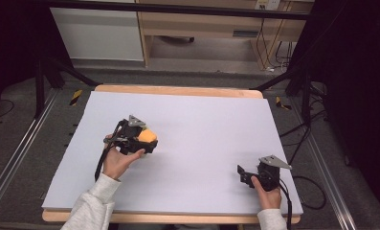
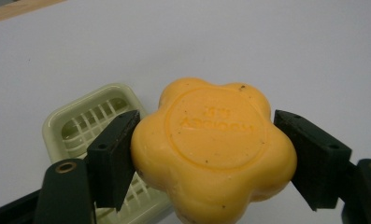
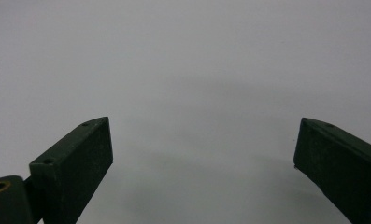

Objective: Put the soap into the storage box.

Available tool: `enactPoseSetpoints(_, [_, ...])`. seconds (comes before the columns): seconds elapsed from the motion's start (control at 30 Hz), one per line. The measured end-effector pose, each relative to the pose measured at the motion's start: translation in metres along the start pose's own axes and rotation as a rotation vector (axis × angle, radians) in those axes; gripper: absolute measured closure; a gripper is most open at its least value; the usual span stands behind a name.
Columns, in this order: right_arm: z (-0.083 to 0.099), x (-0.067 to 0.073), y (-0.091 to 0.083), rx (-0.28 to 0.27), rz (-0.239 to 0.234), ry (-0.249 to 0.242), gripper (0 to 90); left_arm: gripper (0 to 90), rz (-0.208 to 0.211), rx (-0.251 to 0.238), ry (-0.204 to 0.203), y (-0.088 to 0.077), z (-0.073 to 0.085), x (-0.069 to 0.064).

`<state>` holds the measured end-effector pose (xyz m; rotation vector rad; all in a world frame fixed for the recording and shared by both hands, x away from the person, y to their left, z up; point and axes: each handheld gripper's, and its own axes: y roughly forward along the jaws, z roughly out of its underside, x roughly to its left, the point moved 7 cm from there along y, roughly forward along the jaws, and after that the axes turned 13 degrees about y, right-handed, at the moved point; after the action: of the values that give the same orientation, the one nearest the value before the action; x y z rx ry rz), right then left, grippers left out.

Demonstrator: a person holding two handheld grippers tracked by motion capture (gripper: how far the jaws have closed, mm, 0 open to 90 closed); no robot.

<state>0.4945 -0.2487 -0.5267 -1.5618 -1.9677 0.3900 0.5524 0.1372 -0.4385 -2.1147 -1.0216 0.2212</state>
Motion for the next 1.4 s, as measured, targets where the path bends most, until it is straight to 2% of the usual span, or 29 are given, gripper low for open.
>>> enactPoseSetpoints(0.63, [0.0, 0.0, 0.0, -0.001, -0.001, 0.001, 5.1, 25.2, -0.062, 0.021, -0.056, 0.012, 0.005, 0.037])
enactPoseSetpoints(1.1, [0.0, 0.0, 0.0, -0.001, -0.001, 0.0, 5.1, 25.2, -0.081, 0.041, -0.082, 0.028, 0.02, 0.051])
enactPoseSetpoints(1.4, [0.0, 0.0, 0.0, 0.0, 0.0, 0.0, 5.1, 25.2, -0.077, 0.07, -0.088, 0.038, 0.031, 0.054])
